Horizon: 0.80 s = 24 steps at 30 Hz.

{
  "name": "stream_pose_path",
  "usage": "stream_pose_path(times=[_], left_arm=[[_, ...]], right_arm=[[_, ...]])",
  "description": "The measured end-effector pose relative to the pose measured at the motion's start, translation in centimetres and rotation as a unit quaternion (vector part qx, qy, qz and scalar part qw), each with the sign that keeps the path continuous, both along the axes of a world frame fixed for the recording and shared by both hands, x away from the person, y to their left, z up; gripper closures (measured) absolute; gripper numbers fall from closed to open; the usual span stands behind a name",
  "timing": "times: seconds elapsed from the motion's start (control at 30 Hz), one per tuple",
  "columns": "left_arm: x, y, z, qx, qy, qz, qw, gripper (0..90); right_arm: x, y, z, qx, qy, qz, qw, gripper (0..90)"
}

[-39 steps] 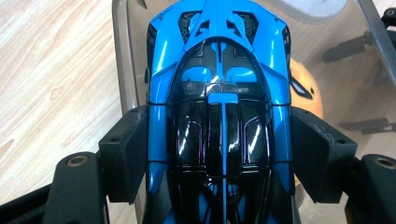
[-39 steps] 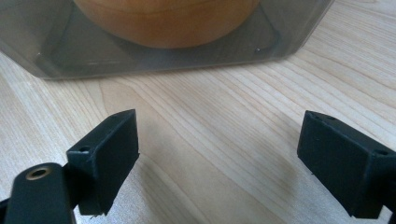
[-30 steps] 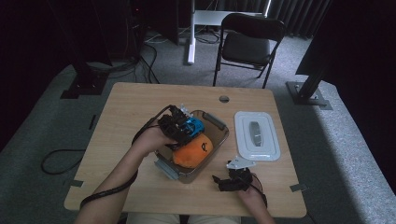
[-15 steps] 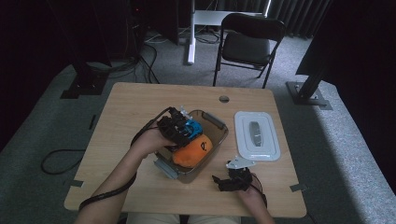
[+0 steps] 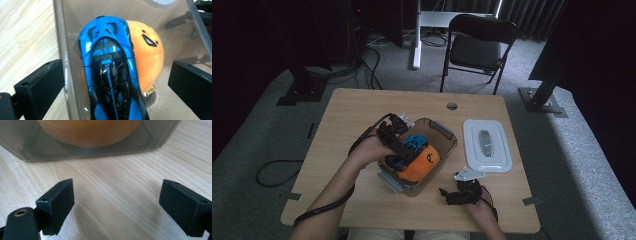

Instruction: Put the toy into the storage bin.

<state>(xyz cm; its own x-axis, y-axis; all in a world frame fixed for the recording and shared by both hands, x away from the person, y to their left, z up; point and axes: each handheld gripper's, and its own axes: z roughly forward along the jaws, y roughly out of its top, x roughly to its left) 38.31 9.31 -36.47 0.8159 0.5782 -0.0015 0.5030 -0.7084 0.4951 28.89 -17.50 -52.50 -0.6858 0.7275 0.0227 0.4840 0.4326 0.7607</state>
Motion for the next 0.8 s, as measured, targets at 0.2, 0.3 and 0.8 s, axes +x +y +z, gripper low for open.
stream_pose_path(times=[0.2,0.3,0.8], left_arm=[[0.0,1.7,0.2,-0.033,-0.019,0.009,0.9992,1.4],[0.0,2.7,0.2,-0.040,-0.033,0.018,0.9985,1.4],[1.1,6.9,-1.7,-0.060,-0.061,0.056,0.9948,2.7]], right_arm=[[0.0,0.0,0.0,0.000,-0.002,-0.002,1.0000,12.4],[-0.1,0.0,0.0,0.003,-0.004,-0.003,1.0000,12.4],[0.0,-0.1,0.2,0.003,-0.004,-0.005,1.0000,12.4]])
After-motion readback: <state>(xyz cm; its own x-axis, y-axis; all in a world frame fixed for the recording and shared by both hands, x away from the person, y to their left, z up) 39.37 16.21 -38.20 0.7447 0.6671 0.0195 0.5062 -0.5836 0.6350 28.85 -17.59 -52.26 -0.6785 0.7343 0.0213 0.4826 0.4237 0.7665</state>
